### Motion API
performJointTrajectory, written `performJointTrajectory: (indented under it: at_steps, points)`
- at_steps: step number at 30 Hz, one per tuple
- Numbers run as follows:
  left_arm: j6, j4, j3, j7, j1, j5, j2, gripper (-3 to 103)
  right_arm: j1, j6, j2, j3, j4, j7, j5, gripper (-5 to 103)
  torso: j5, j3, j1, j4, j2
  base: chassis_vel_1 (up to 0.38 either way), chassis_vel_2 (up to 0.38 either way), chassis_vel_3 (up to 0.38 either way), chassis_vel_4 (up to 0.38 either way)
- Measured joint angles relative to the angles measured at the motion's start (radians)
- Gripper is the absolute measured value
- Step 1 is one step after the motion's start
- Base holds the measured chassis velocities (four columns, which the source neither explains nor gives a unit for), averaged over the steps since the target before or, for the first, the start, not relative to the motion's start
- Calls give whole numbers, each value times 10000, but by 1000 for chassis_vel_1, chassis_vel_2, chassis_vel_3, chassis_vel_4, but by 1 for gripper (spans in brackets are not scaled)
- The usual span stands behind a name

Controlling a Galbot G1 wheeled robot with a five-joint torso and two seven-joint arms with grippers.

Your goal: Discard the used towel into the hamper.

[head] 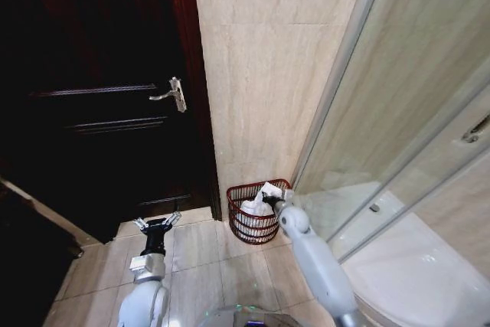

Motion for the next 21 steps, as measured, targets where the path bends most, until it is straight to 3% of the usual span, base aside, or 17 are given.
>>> performJointTrajectory:
  at_steps: [4,8,21]
  points:
    - [339,-276,-97,-126,-43,-180,20,100,278,-575,-490,-243,6,-66,638,3,1,0,0,-1,0,0,0,0,0]
    - [534,-464,-144,-220,-97,-287,-43,100,341,-659,-964,-455,-25,-46,1109,3,0,0,0,-4,0,0,0,0,0]
    - [548,-348,-162,-336,-138,-329,-9,100,665,-604,-1400,-724,-828,-550,1153,3,0,0,0,-4,0,0,0,0,0]
